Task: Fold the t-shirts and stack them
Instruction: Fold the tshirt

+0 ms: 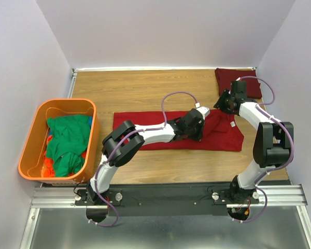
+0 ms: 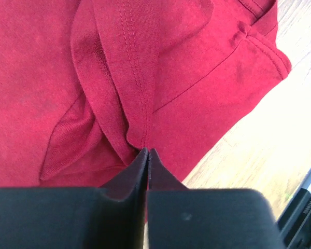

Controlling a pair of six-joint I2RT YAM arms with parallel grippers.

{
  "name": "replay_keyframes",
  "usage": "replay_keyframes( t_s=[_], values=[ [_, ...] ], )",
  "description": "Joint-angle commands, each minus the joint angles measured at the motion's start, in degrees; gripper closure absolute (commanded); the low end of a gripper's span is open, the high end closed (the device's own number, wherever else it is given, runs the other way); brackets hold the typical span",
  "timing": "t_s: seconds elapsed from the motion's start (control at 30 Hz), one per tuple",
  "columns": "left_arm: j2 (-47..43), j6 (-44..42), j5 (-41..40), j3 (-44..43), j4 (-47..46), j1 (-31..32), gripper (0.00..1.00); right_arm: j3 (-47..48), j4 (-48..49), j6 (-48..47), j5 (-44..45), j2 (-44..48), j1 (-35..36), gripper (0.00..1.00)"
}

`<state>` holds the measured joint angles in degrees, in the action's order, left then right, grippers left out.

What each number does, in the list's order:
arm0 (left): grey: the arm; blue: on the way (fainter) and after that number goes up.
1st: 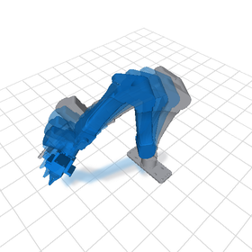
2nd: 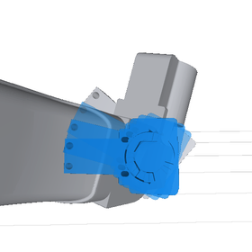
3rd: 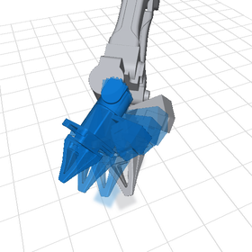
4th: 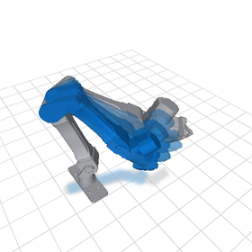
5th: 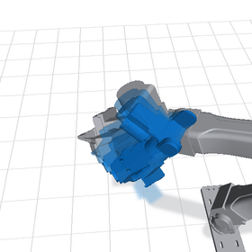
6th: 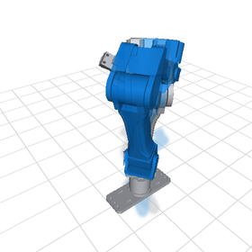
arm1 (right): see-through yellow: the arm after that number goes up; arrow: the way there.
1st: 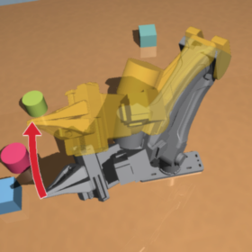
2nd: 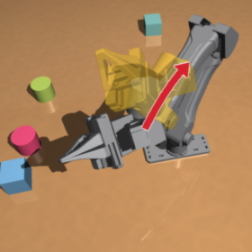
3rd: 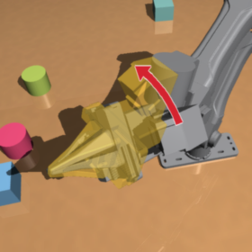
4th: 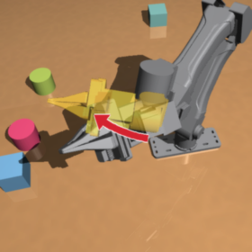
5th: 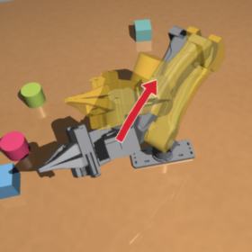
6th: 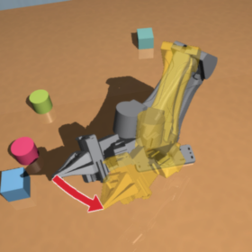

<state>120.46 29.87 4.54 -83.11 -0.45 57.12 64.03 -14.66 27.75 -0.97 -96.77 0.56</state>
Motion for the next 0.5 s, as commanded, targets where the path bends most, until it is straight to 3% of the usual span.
replay_keyframes(
  t_s=[0.0,0.47],
  values=[
    [0.56,-0.43,-0.76,-1.53,1.77,0.45,1.0,-1.71,-0.37,-1.2,-1.31,0.27,-0.2,0.48],
    [-5.85,-2.18,-4.01,-0.38,5.37,0.18,1.0,-6.37,-0.29,-1.12,0.62,3.43,0.23,0.53]
  ],
)
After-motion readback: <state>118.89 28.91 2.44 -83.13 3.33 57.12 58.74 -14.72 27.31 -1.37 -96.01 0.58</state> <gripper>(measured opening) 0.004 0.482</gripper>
